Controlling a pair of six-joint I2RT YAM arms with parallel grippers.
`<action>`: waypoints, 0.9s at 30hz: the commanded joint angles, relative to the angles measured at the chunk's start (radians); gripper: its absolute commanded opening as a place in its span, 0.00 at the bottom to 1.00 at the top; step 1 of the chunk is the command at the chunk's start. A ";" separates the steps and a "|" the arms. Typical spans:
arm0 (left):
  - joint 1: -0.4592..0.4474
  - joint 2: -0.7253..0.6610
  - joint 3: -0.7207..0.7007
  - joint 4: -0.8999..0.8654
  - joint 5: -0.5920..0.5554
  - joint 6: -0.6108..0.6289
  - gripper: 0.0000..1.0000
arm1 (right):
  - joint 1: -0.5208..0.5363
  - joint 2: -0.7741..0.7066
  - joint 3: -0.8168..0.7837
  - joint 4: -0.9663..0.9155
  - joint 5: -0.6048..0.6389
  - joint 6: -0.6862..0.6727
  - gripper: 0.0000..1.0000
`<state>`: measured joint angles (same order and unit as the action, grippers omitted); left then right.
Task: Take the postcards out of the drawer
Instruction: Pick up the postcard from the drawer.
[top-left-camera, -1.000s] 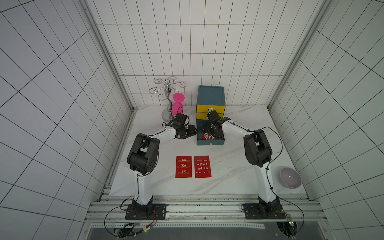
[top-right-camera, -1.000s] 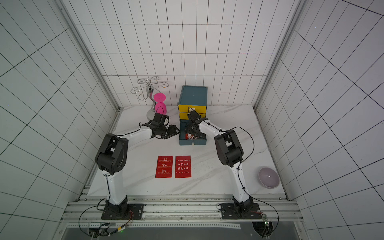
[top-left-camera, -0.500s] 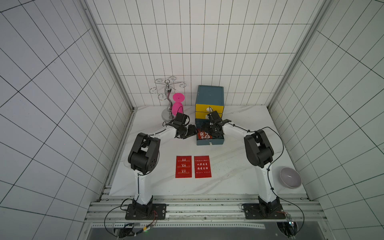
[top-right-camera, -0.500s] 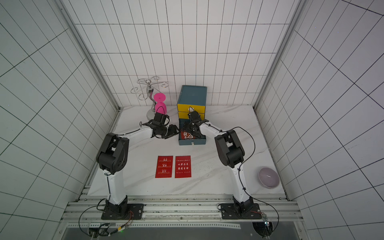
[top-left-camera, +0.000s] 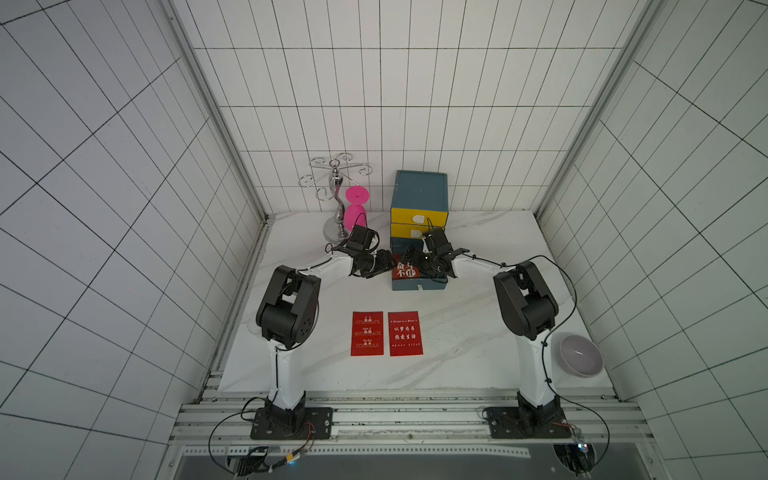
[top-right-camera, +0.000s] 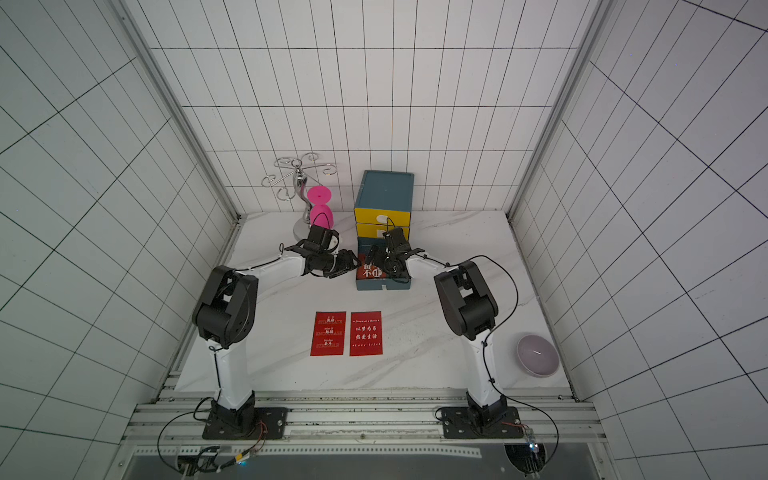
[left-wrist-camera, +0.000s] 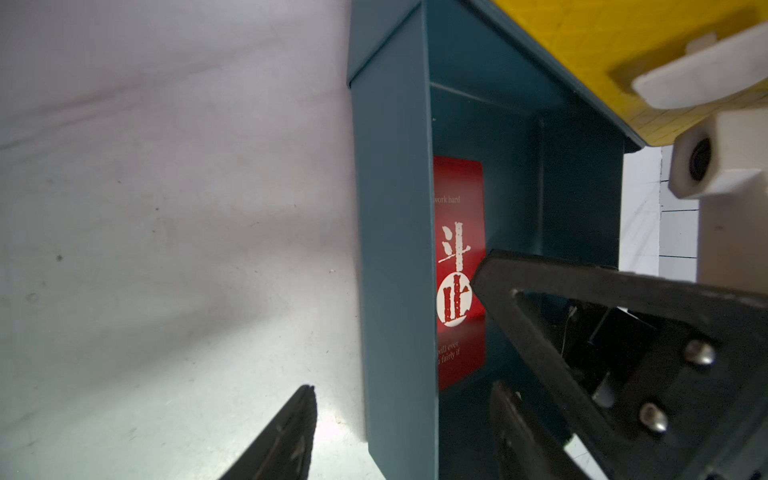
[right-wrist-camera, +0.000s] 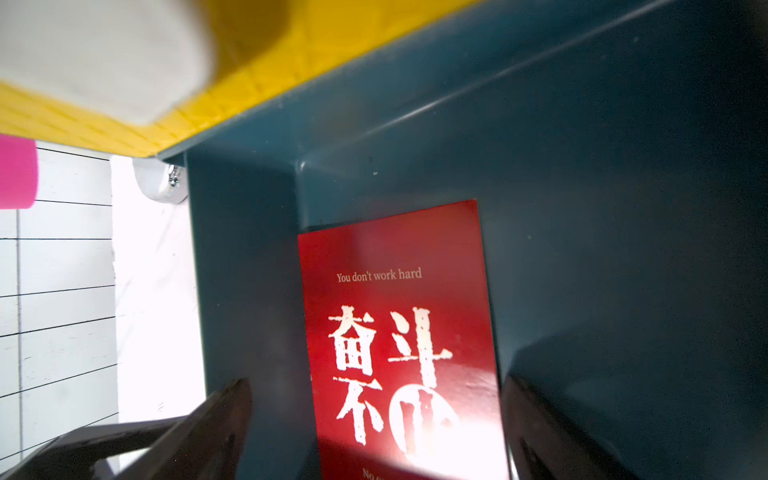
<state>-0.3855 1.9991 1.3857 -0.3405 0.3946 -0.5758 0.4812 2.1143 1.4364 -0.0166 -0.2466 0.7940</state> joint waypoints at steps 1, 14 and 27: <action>-0.006 0.029 0.027 0.008 0.011 0.010 0.66 | -0.009 -0.034 -0.075 0.128 -0.075 0.046 0.93; -0.010 0.031 0.028 0.010 0.019 0.011 0.66 | -0.036 -0.028 -0.160 0.395 -0.164 0.138 0.88; -0.016 0.040 0.033 0.011 0.024 0.008 0.66 | -0.053 -0.037 -0.218 0.560 -0.174 0.191 0.82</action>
<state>-0.3920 2.0136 1.3914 -0.3401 0.4023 -0.5758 0.4301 2.1025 1.2430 0.4641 -0.4026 0.9688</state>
